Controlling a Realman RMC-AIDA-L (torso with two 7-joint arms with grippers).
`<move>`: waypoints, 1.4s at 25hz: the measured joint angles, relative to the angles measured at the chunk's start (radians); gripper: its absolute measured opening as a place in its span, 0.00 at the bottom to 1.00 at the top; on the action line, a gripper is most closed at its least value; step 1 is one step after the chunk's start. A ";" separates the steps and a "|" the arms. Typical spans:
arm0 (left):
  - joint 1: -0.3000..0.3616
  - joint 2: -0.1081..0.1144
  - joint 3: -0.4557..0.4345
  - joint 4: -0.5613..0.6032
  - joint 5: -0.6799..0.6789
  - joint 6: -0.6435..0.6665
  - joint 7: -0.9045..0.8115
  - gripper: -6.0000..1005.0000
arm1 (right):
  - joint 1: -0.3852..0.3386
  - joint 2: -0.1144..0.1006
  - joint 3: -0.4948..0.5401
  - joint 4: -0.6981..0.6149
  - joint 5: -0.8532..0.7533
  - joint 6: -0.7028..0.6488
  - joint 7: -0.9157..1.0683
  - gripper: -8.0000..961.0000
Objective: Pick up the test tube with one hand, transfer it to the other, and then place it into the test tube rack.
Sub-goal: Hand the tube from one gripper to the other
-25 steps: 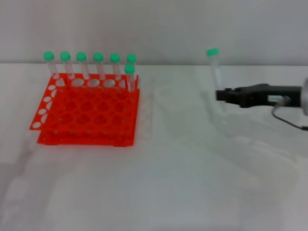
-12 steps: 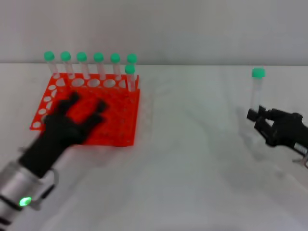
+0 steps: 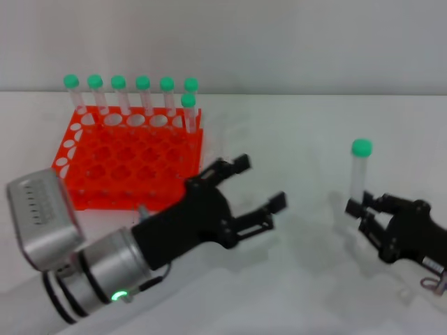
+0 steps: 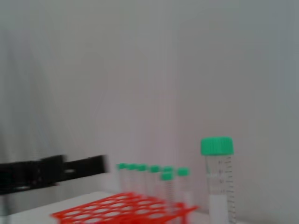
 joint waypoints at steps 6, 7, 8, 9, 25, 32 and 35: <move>0.001 -0.002 0.071 -0.091 0.025 0.080 -0.004 0.87 | 0.006 0.000 -0.146 -0.016 0.002 0.025 0.001 0.29; 0.000 -0.003 0.089 -0.113 0.026 0.101 -0.004 0.87 | 0.006 0.000 -0.192 -0.033 0.005 0.026 -0.001 0.29; 0.000 -0.003 0.089 -0.113 0.026 0.101 -0.004 0.87 | 0.006 0.000 -0.192 -0.033 0.005 0.026 -0.001 0.30; 0.000 -0.004 0.099 -0.122 0.026 0.109 -0.004 0.87 | 0.005 0.000 -0.207 -0.044 0.007 0.026 -0.001 0.30; 0.004 -0.011 0.138 -0.186 0.003 0.164 -0.001 0.73 | -0.009 0.000 -0.244 -0.075 0.010 0.036 -0.028 0.33; 0.006 -0.013 0.141 -0.188 -0.025 0.167 -0.017 0.43 | -0.020 -0.001 -0.241 -0.086 0.011 0.043 -0.054 0.34; 0.001 -0.013 0.141 -0.188 -0.025 0.168 -0.020 0.34 | -0.020 -0.002 -0.240 -0.087 0.012 0.045 -0.055 0.35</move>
